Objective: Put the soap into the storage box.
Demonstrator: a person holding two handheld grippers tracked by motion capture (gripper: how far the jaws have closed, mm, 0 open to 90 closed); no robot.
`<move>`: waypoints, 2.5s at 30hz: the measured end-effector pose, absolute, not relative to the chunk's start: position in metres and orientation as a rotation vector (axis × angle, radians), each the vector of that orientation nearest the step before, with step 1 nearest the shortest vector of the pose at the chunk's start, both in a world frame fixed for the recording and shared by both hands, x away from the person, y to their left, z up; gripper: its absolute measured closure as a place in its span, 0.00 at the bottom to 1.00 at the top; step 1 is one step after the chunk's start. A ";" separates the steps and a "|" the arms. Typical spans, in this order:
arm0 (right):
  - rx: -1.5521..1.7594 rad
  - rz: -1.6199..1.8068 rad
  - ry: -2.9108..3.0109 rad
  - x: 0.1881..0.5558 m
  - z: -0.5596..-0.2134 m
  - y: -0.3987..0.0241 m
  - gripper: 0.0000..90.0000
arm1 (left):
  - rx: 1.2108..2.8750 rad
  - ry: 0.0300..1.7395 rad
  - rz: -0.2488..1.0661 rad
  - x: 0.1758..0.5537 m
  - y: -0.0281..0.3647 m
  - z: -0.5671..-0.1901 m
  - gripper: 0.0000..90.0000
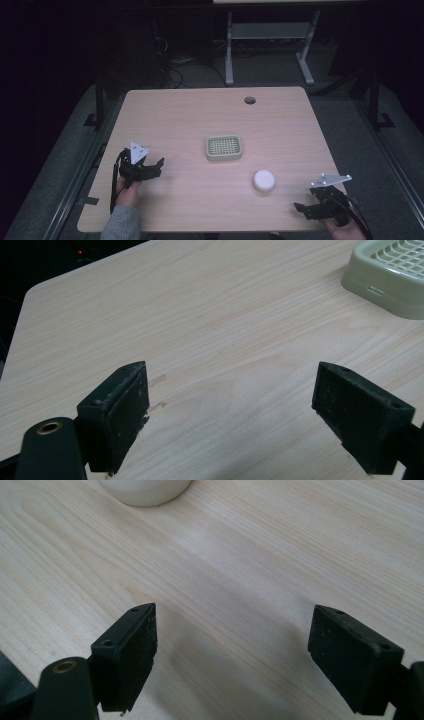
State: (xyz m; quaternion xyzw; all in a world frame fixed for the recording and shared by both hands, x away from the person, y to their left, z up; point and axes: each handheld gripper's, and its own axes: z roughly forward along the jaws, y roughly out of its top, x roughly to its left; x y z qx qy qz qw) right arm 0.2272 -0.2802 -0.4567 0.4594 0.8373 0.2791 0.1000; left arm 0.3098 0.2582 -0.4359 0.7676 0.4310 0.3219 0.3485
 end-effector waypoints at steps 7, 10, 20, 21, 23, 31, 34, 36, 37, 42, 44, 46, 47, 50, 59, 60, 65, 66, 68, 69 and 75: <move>1.328 0.834 2.496 0.230 -0.454 -0.276 0.21 | 1.981 1.123 0.835 0.309 0.260 -0.435 0.17; 1.320 0.825 2.508 0.232 -0.451 -0.272 0.21 | 1.973 1.123 0.835 0.308 0.261 -0.435 0.16; 1.283 0.800 2.551 0.240 -0.440 -0.262 0.20 | 1.970 1.124 0.837 0.308 0.263 -0.434 0.17; 1.282 0.793 2.556 0.241 -0.439 -0.261 0.20 | 1.971 1.123 0.837 0.308 0.262 -0.434 0.17; 1.273 0.784 2.574 0.243 -0.438 -0.258 0.20 | 1.972 1.122 0.837 0.308 0.262 -0.434 0.16; 1.250 0.756 2.609 0.249 -0.431 -0.252 0.18 | 1.967 1.124 0.838 0.308 0.263 -0.434 0.17; 1.239 0.744 2.623 0.252 -0.428 -0.248 0.18 | 1.967 1.121 0.840 0.308 0.262 -0.434 0.17; 1.224 0.737 2.629 0.253 -0.428 -0.246 0.18 | 1.966 1.125 0.839 0.308 0.263 -0.434 0.16; 1.220 0.739 2.630 0.254 -0.427 -0.245 0.18 | 1.965 1.126 0.838 0.308 0.263 -0.434 0.17; 1.208 0.719 2.659 0.257 -0.427 -0.241 0.18 | 1.966 1.125 0.839 0.308 0.263 -0.434 0.16; 1.197 0.710 2.664 0.259 -0.426 -0.238 0.18 | 1.967 1.125 0.840 0.308 0.263 -0.434 0.17; 1.197 0.706 2.670 0.260 -0.424 -0.236 0.18 | 1.966 1.126 0.839 0.308 0.263 -0.434 0.17; 1.191 0.707 2.673 0.260 -0.423 -0.236 0.18 | 1.966 1.125 0.839 0.308 0.263 -0.434 0.17; 1.176 0.697 2.681 0.263 -0.421 -0.233 0.18 | 1.963 1.126 0.840 0.308 0.263 -0.433 0.16; 1.144 0.676 2.703 0.269 -0.414 -0.224 0.18 | 1.958 1.126 0.844 0.308 0.264 -0.433 0.16; 1.139 0.671 2.709 0.270 -0.413 -0.222 0.18 | 1.959 1.125 0.844 0.308 0.264 -0.433 0.17; 1.116 0.665 2.726 0.274 -0.411 -0.217 0.18 | 1.958 1.129 0.844 0.307 0.264 -0.432 0.16; 1.114 0.666 2.725 0.275 -0.411 -0.216 0.18 | 1.954 1.135 0.843 0.307 0.264 -0.432 0.17; 1.113 0.668 2.728 0.275 -0.410 -0.214 0.18 | 1.951 1.137 0.842 0.307 0.264 -0.432 0.16; 1.109 0.666 2.731 0.276 -0.409 -0.213 0.18 | 1.950 1.139 0.843 0.308 0.264 -0.432 0.16; 1.089 0.651 2.748 0.280 -0.408 -0.208 0.18 | 1.950 1.137 0.843 0.307 0.264 -0.433 0.17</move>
